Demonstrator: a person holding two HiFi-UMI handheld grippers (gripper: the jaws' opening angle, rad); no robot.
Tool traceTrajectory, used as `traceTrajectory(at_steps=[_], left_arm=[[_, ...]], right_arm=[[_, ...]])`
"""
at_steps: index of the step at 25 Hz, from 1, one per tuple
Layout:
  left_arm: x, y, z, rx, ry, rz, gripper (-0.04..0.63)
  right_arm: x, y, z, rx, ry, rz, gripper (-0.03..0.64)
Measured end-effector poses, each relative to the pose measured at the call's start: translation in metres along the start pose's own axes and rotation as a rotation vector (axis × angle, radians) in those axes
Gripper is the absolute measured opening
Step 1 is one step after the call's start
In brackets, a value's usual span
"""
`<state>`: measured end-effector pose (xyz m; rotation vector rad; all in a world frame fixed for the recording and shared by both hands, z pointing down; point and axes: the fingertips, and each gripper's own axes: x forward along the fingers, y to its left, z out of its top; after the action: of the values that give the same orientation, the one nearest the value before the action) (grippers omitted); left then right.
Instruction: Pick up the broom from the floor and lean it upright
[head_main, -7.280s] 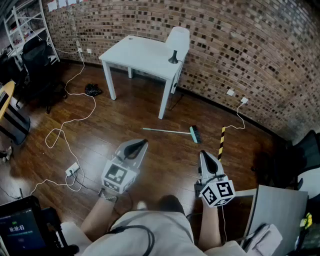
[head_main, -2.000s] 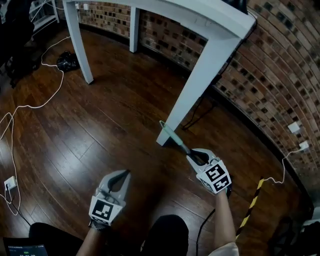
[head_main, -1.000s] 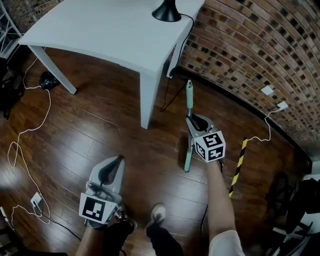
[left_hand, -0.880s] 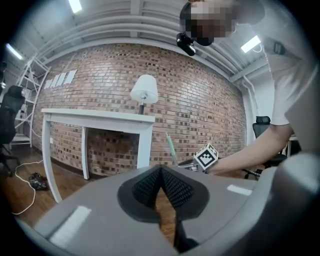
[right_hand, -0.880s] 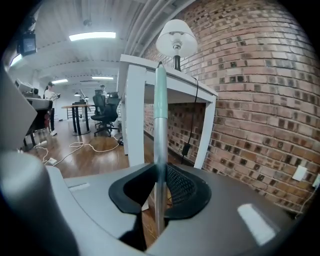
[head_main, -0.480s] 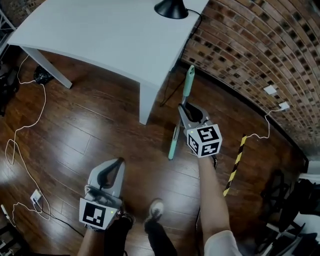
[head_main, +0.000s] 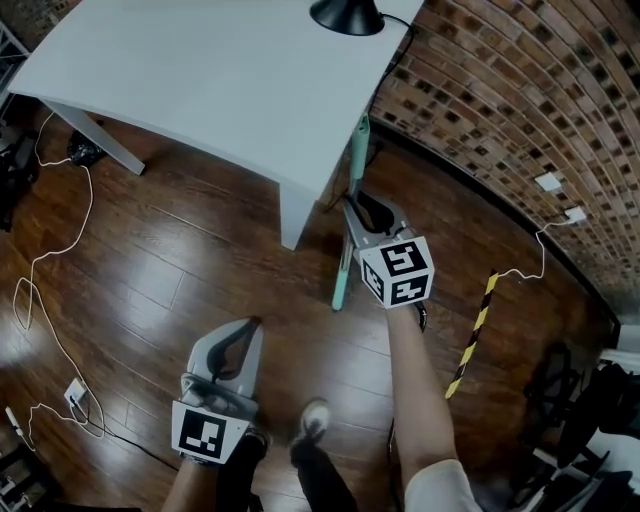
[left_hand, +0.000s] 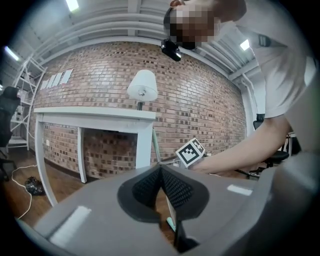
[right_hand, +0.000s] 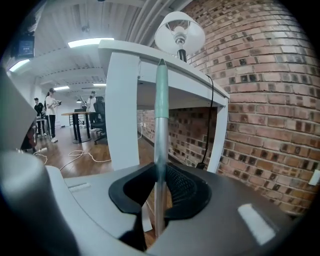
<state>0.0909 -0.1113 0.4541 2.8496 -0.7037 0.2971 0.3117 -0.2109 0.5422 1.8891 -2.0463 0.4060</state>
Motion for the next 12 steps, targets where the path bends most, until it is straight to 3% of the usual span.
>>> traceTrajectory(at_steps=[8,12], left_arm=[[0.005,0.004,0.000,0.010,0.012,0.003,0.000],[0.005,0.006,-0.001,0.008,0.018,0.007,0.000]], right_arm=[[0.013,-0.003,-0.002,0.017,0.013,0.017,0.086],[0.018,-0.007,-0.005,-0.063,0.041,-0.015,0.101]])
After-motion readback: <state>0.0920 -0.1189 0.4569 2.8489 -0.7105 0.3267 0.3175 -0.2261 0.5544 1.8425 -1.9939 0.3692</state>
